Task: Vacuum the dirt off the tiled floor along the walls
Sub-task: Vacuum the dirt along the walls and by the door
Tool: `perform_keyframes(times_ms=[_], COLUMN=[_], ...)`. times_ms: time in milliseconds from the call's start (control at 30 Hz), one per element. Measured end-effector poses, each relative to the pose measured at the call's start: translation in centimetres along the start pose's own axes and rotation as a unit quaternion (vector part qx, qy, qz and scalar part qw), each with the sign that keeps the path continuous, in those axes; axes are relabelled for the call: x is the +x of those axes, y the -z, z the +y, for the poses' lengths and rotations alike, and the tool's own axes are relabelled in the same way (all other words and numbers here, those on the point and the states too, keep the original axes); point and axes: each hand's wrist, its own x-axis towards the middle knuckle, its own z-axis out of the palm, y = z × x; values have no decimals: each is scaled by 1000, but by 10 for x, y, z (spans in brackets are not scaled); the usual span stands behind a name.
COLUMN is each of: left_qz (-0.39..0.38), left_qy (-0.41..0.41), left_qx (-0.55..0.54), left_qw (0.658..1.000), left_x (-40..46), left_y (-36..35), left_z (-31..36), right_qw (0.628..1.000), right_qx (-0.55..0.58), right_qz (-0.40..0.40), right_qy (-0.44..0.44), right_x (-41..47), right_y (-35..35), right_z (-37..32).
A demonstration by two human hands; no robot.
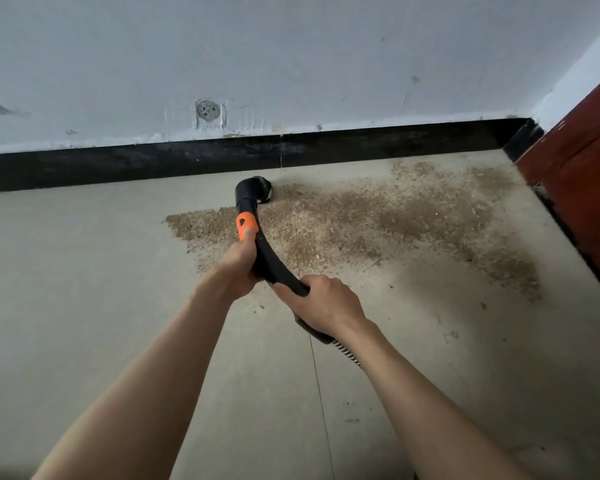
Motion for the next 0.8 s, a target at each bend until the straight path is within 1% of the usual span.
perform_keyframes(times_ms=[67, 233, 333, 467, 800], left_qz=[-22, -49, -78, -118, -153], left_qy=[11, -1, 11, 9, -14], left_qx=[0, 26, 30, 69, 126], left_qw=[1000, 998, 996, 991, 980], left_x=[1, 2, 5, 9, 20], left_y=[-12, -56, -82, -112, -176], left_z=[0, 0, -3, -7, -9], right_qw=[1000, 998, 995, 991, 977], right_qx=[4, 37, 47, 56, 102], right_qz=[10, 30, 52, 66, 115], right_qy=[-9, -48, -71, -99, -146], right_x=[-1, -3, -6, -9, -4], right_y=[7, 31, 44, 57, 81], right_z=[10, 37, 55, 78, 121])
